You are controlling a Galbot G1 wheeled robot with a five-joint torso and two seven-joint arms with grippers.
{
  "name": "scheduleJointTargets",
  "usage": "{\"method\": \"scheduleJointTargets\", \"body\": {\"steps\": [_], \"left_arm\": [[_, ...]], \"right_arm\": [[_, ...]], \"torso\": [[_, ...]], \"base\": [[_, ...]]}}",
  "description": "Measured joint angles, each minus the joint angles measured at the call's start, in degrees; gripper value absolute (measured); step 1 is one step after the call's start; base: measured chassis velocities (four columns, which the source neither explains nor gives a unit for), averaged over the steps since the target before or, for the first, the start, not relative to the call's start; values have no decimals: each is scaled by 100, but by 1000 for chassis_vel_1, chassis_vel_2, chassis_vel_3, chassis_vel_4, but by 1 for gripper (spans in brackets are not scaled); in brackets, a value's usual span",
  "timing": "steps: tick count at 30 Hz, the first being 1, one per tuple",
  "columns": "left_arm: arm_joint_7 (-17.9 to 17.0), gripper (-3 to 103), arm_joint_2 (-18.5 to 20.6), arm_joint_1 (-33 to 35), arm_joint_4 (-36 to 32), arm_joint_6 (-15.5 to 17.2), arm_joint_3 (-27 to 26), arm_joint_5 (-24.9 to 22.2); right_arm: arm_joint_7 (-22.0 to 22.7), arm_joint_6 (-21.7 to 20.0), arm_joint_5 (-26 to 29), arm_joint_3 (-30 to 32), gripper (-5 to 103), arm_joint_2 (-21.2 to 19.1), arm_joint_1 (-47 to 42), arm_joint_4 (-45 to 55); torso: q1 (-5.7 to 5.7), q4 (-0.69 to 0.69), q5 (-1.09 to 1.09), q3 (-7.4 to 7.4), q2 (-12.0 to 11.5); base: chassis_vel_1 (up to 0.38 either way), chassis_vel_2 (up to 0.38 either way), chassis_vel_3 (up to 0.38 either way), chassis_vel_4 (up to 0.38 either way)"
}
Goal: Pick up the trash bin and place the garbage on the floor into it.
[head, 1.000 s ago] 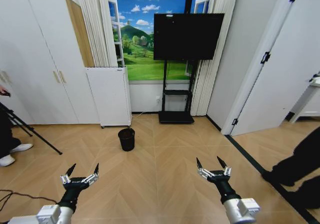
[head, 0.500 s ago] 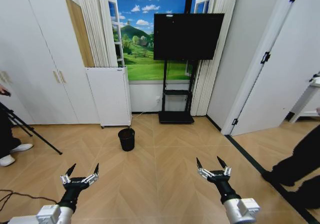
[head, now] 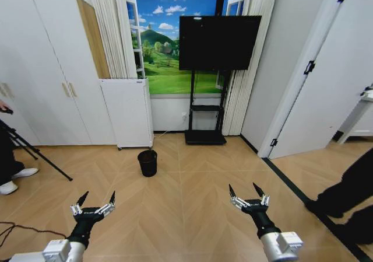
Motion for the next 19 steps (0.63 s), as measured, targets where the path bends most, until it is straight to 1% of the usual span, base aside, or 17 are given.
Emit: {"method": "scheduleJointTargets", "body": {"steps": [19], "left_arm": [[0, 100, 0, 0, 0, 0, 0, 0]], "right_arm": [[0, 0, 0, 0, 100, 0, 0, 0]], "torso": [[0, 0, 0, 0, 0]], "base": [[0, 0, 0, 0]]}}
